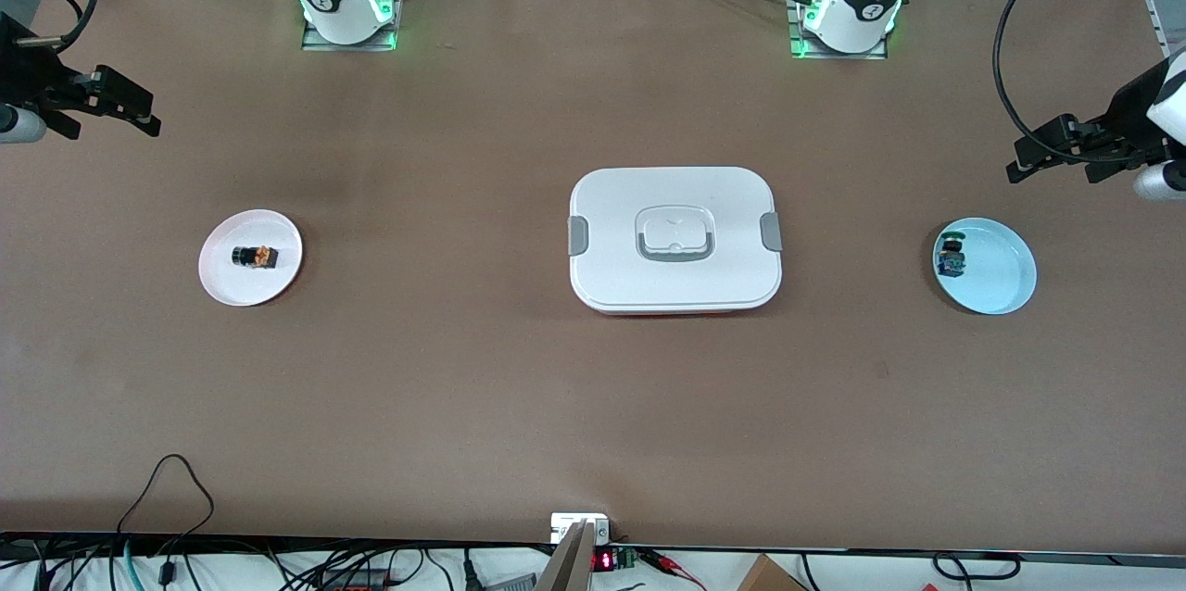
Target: Transfer orange switch to right arm and place
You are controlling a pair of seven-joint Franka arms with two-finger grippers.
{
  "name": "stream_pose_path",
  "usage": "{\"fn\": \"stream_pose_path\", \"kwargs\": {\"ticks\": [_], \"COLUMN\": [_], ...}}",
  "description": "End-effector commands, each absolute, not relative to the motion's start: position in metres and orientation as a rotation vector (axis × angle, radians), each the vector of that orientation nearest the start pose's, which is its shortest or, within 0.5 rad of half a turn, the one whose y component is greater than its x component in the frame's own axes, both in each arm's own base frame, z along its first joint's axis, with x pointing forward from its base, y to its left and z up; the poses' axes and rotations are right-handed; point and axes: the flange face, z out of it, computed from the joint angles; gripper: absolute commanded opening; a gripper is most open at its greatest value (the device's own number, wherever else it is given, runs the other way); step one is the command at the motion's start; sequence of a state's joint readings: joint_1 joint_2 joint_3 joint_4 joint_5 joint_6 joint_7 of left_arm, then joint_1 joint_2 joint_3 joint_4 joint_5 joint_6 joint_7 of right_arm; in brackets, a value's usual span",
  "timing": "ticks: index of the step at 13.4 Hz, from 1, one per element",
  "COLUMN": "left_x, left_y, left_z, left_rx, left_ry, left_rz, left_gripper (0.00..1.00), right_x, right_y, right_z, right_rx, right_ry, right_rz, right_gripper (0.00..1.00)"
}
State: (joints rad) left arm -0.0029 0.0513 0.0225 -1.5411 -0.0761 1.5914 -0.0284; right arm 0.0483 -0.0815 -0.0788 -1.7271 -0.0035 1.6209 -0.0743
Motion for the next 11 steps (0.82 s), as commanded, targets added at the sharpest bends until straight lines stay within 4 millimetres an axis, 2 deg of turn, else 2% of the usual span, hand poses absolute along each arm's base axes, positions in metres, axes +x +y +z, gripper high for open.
{"fn": "stream_pose_path", "kwargs": {"ticks": [1,4,6,11], "left_x": [0.5768,0.5757,0.574,0.5747], "left_y": [0.0089,0.0163,0.0155,0.0168], "left_z": [0.6149,0.6125,0.6152,0.612], "left_rx": [-3.208,-3.187,-3.125,-3.12], "left_ry": [-0.089,-0.103,-0.079,-0.081], "left_rz": [0.005,0.017,0.01,0.019], "left_gripper": [1.0,1.0,1.0,1.0], "right_x": [0.5349,0.5357,0.5356,0.5346], "right_y": [-0.0158,-0.0126,-0.0101,-0.0092], "right_z": [0.6039,0.6034,0.6033,0.6035], "right_rx": [-3.149,-3.151,-3.151,-3.151], "right_ry": [-0.055,-0.052,-0.059,-0.062], "right_rz": [0.04,0.037,0.039,0.047], "right_gripper": [1.0,1.0,1.0,1.0]}}
